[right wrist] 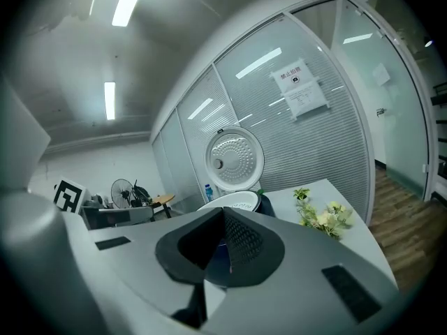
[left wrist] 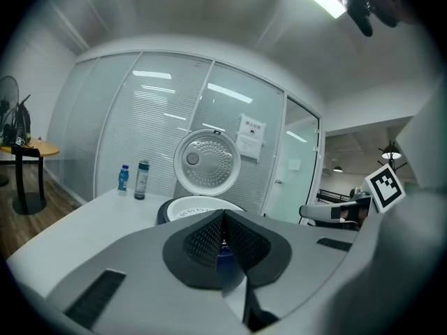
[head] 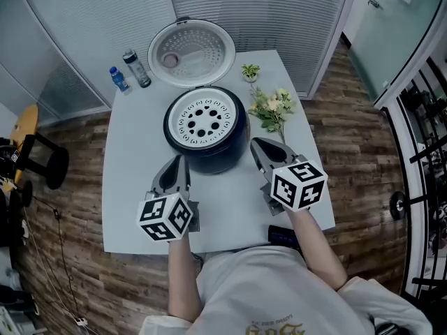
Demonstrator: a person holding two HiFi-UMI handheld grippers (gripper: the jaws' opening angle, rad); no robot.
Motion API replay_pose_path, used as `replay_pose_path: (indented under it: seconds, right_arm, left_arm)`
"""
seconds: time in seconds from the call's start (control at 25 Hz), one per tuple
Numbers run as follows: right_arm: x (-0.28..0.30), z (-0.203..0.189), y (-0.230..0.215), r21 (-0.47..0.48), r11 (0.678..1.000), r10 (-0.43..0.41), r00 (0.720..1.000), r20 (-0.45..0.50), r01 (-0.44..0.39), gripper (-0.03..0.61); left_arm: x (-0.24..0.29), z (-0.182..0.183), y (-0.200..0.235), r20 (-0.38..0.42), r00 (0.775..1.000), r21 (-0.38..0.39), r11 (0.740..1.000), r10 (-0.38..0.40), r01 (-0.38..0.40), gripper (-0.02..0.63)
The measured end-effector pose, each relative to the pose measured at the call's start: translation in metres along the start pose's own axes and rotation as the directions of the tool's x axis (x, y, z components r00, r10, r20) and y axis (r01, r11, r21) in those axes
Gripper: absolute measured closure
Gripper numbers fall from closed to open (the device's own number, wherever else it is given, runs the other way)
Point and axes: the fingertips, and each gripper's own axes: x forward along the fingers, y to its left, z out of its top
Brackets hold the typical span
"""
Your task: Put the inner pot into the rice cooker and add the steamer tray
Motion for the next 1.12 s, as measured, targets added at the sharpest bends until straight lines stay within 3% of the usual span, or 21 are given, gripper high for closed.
replay_pose_path:
  seconds: [0.24,1.12]
  right_arm:
    - [-0.013,0.004,-0.009,-0.042,0.999,-0.031,1.000,-0.006,0.031,0.561]
    - [-0.035,0.000,-0.020,-0.022,0.999,-0.040,0.999,-0.017,0.040,0.561]
  left_arm:
    - [-0.001,0.001,-0.009,0.005,1.000,0.002,1.000,-0.018,0.018,0.603]
    - [-0.001,-0.006,-0.037,-0.018,0.996,0.014,0.996,-0.082,0.083,0.603]
